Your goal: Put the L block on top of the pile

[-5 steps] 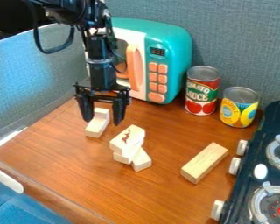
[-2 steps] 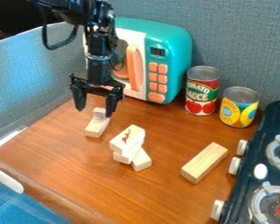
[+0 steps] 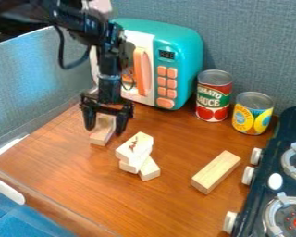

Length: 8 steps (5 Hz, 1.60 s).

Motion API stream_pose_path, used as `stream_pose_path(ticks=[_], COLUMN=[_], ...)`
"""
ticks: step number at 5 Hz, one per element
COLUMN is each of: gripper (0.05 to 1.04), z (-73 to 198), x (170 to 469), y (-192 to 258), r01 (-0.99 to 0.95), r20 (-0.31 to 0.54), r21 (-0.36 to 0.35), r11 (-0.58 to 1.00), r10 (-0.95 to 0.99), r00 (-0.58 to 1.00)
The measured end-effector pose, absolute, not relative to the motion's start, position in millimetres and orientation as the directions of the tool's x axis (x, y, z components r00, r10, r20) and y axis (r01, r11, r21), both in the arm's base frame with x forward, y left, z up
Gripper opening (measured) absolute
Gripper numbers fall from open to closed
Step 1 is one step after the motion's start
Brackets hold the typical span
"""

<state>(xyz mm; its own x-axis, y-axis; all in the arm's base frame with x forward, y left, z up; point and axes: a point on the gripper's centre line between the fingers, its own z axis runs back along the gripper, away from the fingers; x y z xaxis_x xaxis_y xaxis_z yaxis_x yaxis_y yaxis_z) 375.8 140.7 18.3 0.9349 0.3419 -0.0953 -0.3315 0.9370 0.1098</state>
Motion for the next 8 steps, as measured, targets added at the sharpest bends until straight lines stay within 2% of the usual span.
stream_pose_path(ticks=[2,3,4,6,7,8], gripper=[0.969,0.673,0.550,0.550,0.550,0.550], z=[9,7,10,71,111,131], x=[377,375,372,363,350,349], y=[145,146,144,134,129,110], r01=[-0.330,-0.342,-0.323,-0.271,-0.275,-0.177], r20=[-0.135,-0.129,-0.127,-0.027,0.088,0.122], r21=[0.063,0.048,0.041,0.050,0.085,0.122], r11=[0.942,0.939,0.945,0.961,0.958,0.977], r10=[0.336,0.345,0.326,0.273,0.268,0.162], r00=[0.932,0.930,0.937,0.962,0.959,0.979])
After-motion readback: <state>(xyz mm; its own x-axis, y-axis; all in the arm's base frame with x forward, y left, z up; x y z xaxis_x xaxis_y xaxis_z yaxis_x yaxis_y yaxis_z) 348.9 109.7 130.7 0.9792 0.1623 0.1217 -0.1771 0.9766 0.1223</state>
